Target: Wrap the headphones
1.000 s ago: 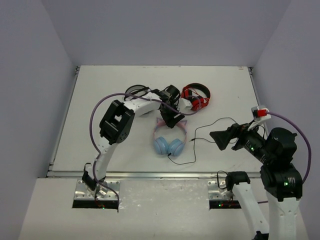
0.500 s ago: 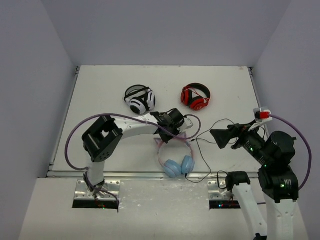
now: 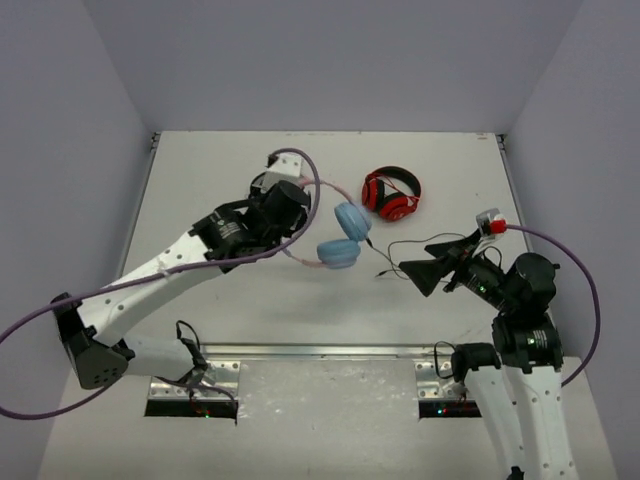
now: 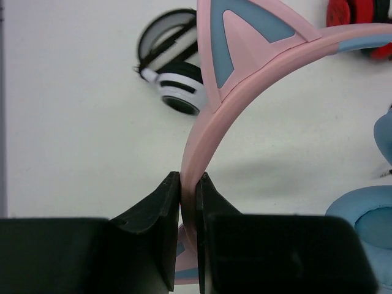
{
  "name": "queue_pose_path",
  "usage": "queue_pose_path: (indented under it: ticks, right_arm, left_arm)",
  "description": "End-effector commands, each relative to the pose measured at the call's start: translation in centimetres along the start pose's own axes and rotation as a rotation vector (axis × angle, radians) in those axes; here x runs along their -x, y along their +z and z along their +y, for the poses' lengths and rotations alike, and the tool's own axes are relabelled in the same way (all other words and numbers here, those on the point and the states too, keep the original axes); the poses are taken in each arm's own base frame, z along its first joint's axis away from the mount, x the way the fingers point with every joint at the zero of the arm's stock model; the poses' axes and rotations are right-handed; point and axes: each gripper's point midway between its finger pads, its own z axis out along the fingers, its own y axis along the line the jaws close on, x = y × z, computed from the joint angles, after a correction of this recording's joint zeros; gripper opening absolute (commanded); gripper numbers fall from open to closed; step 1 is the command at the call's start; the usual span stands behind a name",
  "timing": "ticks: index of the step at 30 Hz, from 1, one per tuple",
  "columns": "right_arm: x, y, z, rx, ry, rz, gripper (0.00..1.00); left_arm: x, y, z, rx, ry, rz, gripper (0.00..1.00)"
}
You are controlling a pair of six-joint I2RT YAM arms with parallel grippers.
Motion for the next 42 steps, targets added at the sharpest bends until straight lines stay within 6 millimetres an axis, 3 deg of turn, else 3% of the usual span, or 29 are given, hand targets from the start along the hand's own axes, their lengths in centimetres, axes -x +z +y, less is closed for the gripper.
queue_pose_path:
  ticks: [1,2,5,8,11,12,15,18,22,31,32,33,34,35,36,37,38,40,42]
  right_arm:
    - [1.9,1.2,3.8,0.303,-0.091,-0.092,0.99]
    - [2.1,1.8,4.5,0.396,-0.13,-0.101,0.99]
    - [3.8,2.5,4.8,0.456,-0.21,-0.152,0.99]
    - [5.6,3.8,4.6,0.451,-0.269,-0.189,0.99]
    - [5.5,5.7,5.3,0.482,-0.339,-0.166,0.99]
    - [5.0,6.4,6.6,0.516,-0.339,-0.122,0.99]
    - [2.8,9.8,6.5,0.49,-0.393,-0.036,0.97]
    - [0.8,10.5,8.0,0.575,-0.375,0.013,0.93]
    - [-1.4,12.1,7.4,0.548,-0.366,0.014,0.86]
    - [-2.7,14.2,5.6,0.494,-0.319,-0.042,0.54]
    - [-2.7,14.2,5.6,0.495,-0.317,-0.049,0.49]
    - [-2.9,14.1,5.5,0.497,-0.319,-0.06,0.36]
    - [-3.2,14.1,5.3,0.488,-0.309,-0.054,0.34]
    - [-3.1,13.9,5.3,0.486,-0.31,-0.058,0.38]
    - [-3.2,13.4,5.3,0.477,-0.31,-0.062,0.66]
    - [-3.1,13.0,5.1,0.462,-0.311,-0.073,0.76]
    - [-3.7,12.8,4.1,0.409,-0.308,-0.081,0.83]
    - [-2.9,12.1,3.4,0.352,-0.329,-0.124,0.92]
    - [-2.7,12.3,3.3,0.34,-0.338,-0.114,0.93]
  left_arm:
    - [4.8,-5.1,7.4,0.22,-0.278,-0.161,0.0]
    - [6.3,-6.9,8.8,0.23,-0.342,-0.21,0.0]
    - [7.4,-9.3,11.2,0.255,-0.39,-0.253,0.0]
    - [8.2,-11.1,12.5,0.26,-0.414,-0.269,0.0]
    - [8.8,-12.2,12.9,0.225,-0.434,-0.28,0.0]
    - [8.9,-12.4,12.7,0.205,-0.439,-0.281,0.01]
    - [9.5,-13.3,13.1,0.188,-0.463,-0.296,0.0]
    - [10.2,-14.2,13.6,0.177,-0.49,-0.316,0.0]
    - [11.0,-15.1,13.8,0.14,-0.53,-0.346,0.0]
    - [12.3,-17.7,15.5,0.11,-0.595,-0.412,0.0]
    - [12.4,-17.9,15.6,0.108,-0.599,-0.415,0.0]
    - [12.4,-18.0,15.8,0.107,-0.605,-0.42,0.0]
    - [12.5,-18.2,15.8,0.101,-0.606,-0.423,0.0]
    - [12.5,-18.2,15.8,0.1,-0.607,-0.426,0.0]
    - [12.5,-18.3,15.9,0.104,-0.604,-0.426,0.0]
    - [12.5,-18.2,15.9,0.106,-0.596,-0.424,0.0]
    - [12.4,-18.2,16.0,0.115,-0.595,-0.423,0.0]
    - [12.2,-18.2,16.0,0.117,-0.592,-0.418,0.0]
    - [12.3,-18.2,15.7,0.093,-0.59,-0.418,0.0]
